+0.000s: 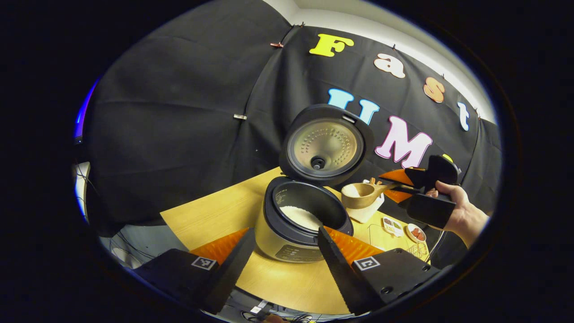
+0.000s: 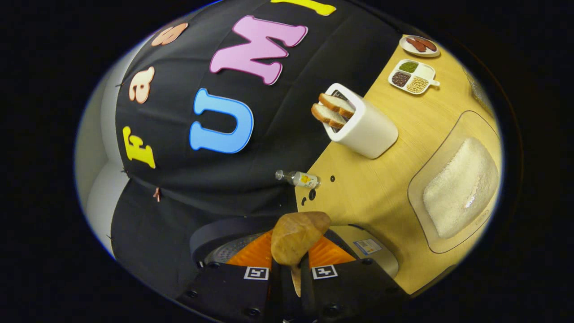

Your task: Close the left gripper, press the button to open the rice cooker; take a wooden spoon from the chopstick holder with the right hand, scoop a spoonful of rice and pour it into the rice cooker, then put the wooden spoon back into the chopstick holder.

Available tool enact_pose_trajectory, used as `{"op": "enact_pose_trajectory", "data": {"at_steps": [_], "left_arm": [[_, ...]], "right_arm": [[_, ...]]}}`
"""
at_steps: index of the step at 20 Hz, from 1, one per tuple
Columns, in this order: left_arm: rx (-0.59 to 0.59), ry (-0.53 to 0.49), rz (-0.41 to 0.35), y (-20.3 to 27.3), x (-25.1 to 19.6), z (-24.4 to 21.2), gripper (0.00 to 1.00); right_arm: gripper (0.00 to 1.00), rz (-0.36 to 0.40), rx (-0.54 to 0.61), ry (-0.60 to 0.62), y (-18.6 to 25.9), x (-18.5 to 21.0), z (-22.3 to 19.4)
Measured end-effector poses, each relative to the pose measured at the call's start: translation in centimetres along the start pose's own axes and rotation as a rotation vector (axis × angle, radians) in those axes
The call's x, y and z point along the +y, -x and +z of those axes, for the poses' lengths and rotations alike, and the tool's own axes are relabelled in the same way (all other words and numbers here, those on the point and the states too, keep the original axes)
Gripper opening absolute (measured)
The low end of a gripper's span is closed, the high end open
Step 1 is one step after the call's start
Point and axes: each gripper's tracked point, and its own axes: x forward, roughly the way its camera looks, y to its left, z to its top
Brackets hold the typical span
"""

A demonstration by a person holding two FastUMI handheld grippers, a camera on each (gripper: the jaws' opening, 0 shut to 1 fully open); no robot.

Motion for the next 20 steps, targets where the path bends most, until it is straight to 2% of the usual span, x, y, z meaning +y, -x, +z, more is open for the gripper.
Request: {"op": "enact_pose_trajectory", "data": {"at_steps": [2, 3, 9, 11, 12, 13, 14, 15, 16, 20], "left_arm": [[0.009, 0.002, -0.009, -0.1, 0.3, 0.0, 0.92], [0.010, 0.000, -0.010, -0.3, 0.6, -0.1, 0.95], [0.007, 0.014, -0.014, -1.1, 1.8, 0.8, 0.95], [0.008, 0.019, -0.011, -1.2, 2.2, 0.9, 0.92], [0.010, 0.021, -0.014, -1.3, 2.4, 0.9, 0.95], [0.017, 0.020, -0.014, -1.4, 2.7, 0.7, 0.92], [0.022, 0.019, -0.004, -1.6, 3.2, 0.6, 0.95], [0.021, 0.022, 0.003, -1.8, 3.6, 0.6, 0.92], [0.016, 0.029, 0.006, -1.9, 3.7, 0.9, 0.95], [0.024, 0.045, 0.009, -2.0, 4.6, 0.6, 0.95]], "right_arm": [[0.20, 0.009, 0.000, 0.125, -1.0, 1.1, -1.3], [0.20, 0.014, -0.003, 0.194, -1.3, 1.6, -1.9], [0.20, 0.081, -0.038, 0.591, -2.6, 4.8, -4.6], [0.20, 0.107, -0.043, 0.693, -3.0, 5.3, -5.6], [0.20, 0.114, -0.041, 0.744, -3.0, 5.5, -6.3], [0.20, 0.122, -0.035, 0.784, -3.1, 5.5, -6.7], [0.20, 0.134, -0.028, 0.815, -3.1, 5.4, -7.3], [0.20, 0.143, -0.018, 0.845, -3.2, 5.4, -7.9], [0.20, 0.148, -0.011, 0.882, -3.3, 5.2, -8.4], [0.20, 0.185, 0.030, 1.053, -3.1, 4.8, -10.7]]}}
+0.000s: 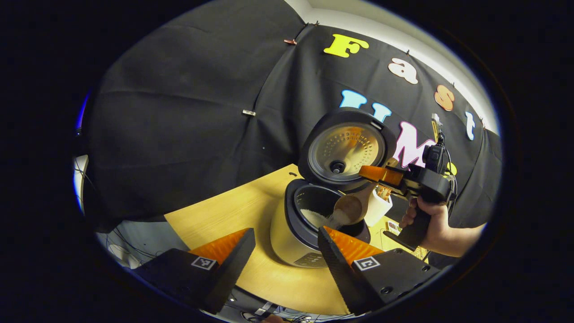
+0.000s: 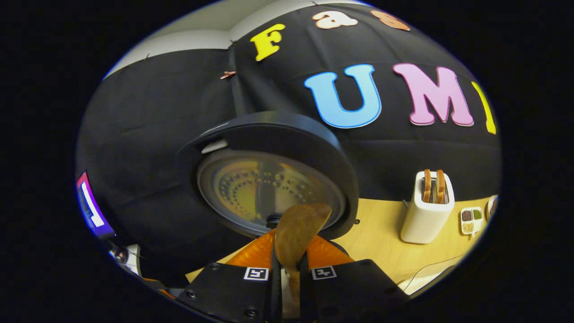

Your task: Close the left gripper, press the button to open the rice cooker; take a wooden spoon from the chopstick holder with the right hand, scoop a spoonful of rice and pour it into the rice cooker, then put the wooden spoon back into the chopstick holder.

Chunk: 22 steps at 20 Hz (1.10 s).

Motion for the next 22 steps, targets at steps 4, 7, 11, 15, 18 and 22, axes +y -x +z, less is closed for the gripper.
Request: {"op": "enact_pose_trajectory", "data": {"at_steps": [4, 7, 11, 15, 18, 22], "left_arm": [[0.008, 0.000, 0.005, -0.4, 0.1, -0.2, 0.96], [0.002, -0.008, 0.000, -0.4, 0.0, -0.2, 0.95], [-0.028, -0.040, -0.012, -0.5, -0.7, 0.5, 0.95], [-0.044, -0.068, -0.017, -0.5, -1.4, 0.9, 0.95], [-0.049, -0.081, -0.029, -0.4, -2.4, 1.2, 0.95], [-0.052, -0.095, -0.047, -0.4, -4.3, 1.3, 0.95]], "right_arm": [[0.20, 0.065, 0.008, 0.155, 0.1, 2.2, -1.1], [0.20, 0.125, 0.007, 0.312, 0.4, 3.9, -2.2], [0.20, 0.157, 0.031, 0.389, 0.7, 4.6, -3.9], [0.20, 0.127, 0.026, 0.283, 0.7, 3.5, -2.9], [0.20, 0.078, 0.001, 0.127, 1.4, 1.9, -0.6], [0.20, 0.013, -0.049, -0.104, 3.4, -1.6, 2.9]]}}
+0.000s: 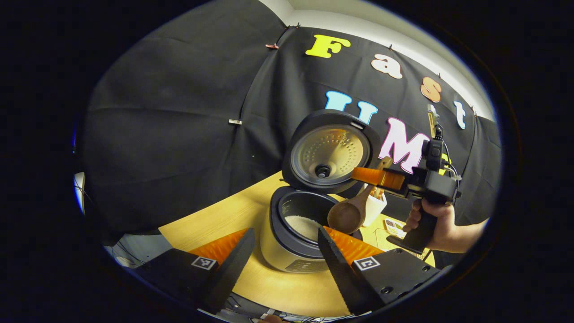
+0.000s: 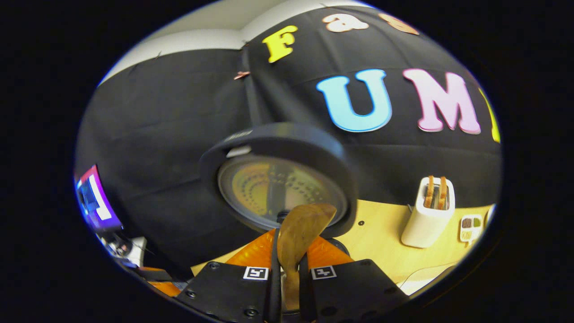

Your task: Close the left gripper, press the button to open the rice cooker; take a wooden spoon from the chopstick holder with the right hand, scoop a spoonful of rice and pour it into the rice cooker, then put the wooden spoon back into the chopstick holder.

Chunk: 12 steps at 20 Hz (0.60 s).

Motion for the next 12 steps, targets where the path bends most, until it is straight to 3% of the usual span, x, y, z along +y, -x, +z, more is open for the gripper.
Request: {"op": "enact_pose_trajectory", "data": {"at_steps": [3, 4, 7, 12], "left_arm": [[0.000, -0.011, -0.016, 0.3, -1.8, 0.1, 0.95], [-0.002, -0.012, -0.019, 0.3, -2.5, 0.2, 0.95], [-0.005, -0.014, -0.030, 0.4, -4.5, 0.4, 0.95], [-0.015, -0.020, -0.036, 0.0, -7.9, 0.6, 0.95]], "right_arm": [[0.15, -0.059, -0.052, -0.147, 2.0, -3.4, 2.9], [0.20, -0.078, -0.069, -0.191, 2.8, -4.8, 3.8], [0.20, -0.147, -0.120, -0.311, 5.5, -9.6, 6.3], [0.19, -0.294, -0.203, -0.405, 11.9, -19.2, 8.9]]}}
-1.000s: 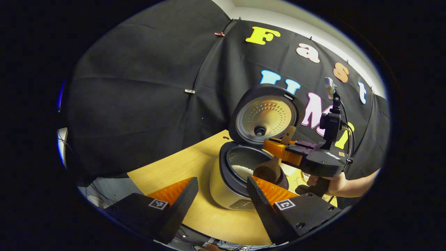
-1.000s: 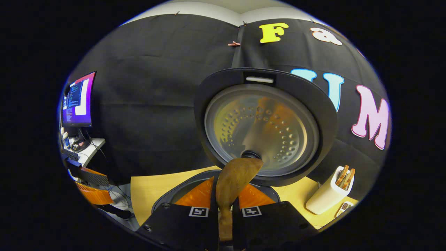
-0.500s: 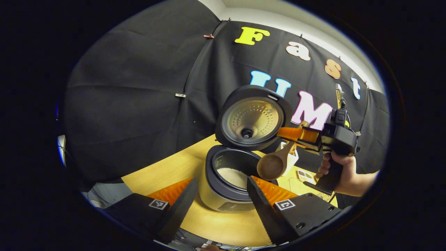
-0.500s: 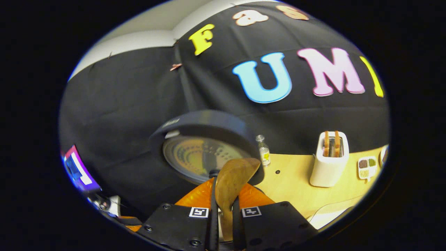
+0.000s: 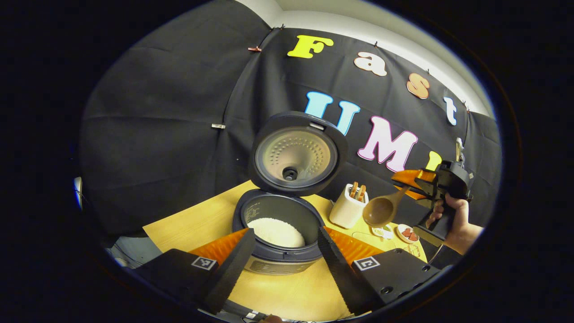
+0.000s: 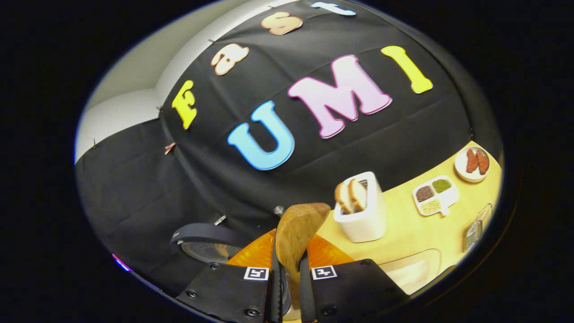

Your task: Close the left gripper, press the button to open the rice cooker; take a wooden spoon from the chopstick holder with the right hand, scoop a spoonful of rice and pour it into the rice cooker, then put the wooden spoon back into the chopstick holder.

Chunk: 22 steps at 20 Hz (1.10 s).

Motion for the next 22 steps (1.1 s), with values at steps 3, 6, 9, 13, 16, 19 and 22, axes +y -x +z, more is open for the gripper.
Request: {"op": "enact_pose_trajectory", "data": {"at_steps": [3, 6, 9, 13, 16, 19, 22], "left_arm": [[-0.007, 0.001, 0.004, -0.4, -1.7, 0.0, 0.95], [-0.007, 0.003, 0.002, -0.8, -3.4, 0.1, 0.95], [0.003, 0.002, 0.007, -1.0, -5.0, -0.2, 0.95], [0.001, -0.025, 0.045, -0.9, -6.6, -0.4, 0.95], [-0.014, -0.062, 0.095, -0.4, -7.4, 0.1, 0.95], [-0.023, -0.088, 0.131, 0.1, -8.5, 0.1, 0.95], [-0.030, -0.104, 0.150, 0.8, -9.8, -0.1, 0.95]], "right_arm": [[0.20, -0.100, -0.066, -0.050, 2.7, -6.4, 4.2], [0.20, -0.206, -0.107, -0.089, 5.5, -13.4, 7.2], [0.20, -0.304, -0.149, -0.130, 8.3, -19.8, 9.6], [0.20, -0.410, -0.181, -0.149, 11.1, -27.2, 10.8], [0.20, -0.471, -0.173, -0.154, 11.8, -31.7, 10.5], [0.20, -0.510, -0.144, -0.145, 11.9, -34.9, 9.3], [0.20, -0.548, -0.124, -0.129, 11.7, -37.5, 8.0]]}}
